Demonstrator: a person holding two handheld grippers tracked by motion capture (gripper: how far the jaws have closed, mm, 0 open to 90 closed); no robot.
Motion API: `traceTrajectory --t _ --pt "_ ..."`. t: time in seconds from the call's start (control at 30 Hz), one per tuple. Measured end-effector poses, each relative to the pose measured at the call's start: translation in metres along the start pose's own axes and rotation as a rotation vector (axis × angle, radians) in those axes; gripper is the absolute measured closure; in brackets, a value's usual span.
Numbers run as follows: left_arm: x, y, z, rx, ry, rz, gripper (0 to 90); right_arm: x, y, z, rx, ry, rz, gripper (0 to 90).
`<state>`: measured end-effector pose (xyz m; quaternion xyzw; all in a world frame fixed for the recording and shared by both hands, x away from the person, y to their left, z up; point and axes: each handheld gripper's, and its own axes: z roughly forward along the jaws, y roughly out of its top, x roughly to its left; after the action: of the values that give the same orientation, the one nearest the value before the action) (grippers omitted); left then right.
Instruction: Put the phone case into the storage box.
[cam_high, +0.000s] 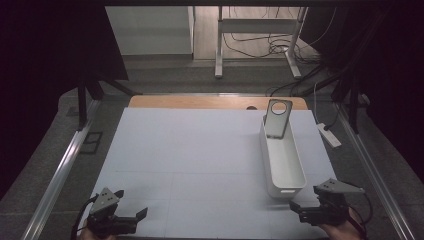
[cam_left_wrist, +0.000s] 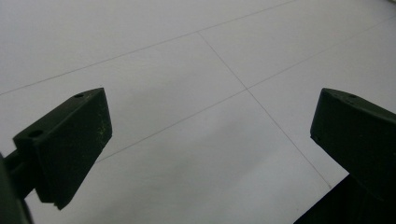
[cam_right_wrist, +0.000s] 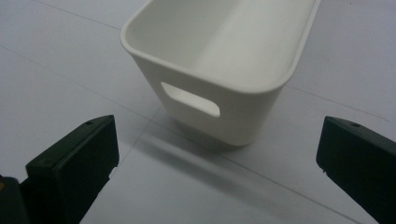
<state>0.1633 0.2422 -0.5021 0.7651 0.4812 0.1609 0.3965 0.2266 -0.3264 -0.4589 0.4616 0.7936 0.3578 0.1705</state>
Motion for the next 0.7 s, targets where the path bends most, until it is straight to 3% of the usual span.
traceTrajectory --t 0.7 --pt "-0.0001 -0.0003 -0.0002 0.006 0.008 -0.007 0.0 0.0013 -0.0100 0.0025 0.072 -0.051 -0.031 0.0"
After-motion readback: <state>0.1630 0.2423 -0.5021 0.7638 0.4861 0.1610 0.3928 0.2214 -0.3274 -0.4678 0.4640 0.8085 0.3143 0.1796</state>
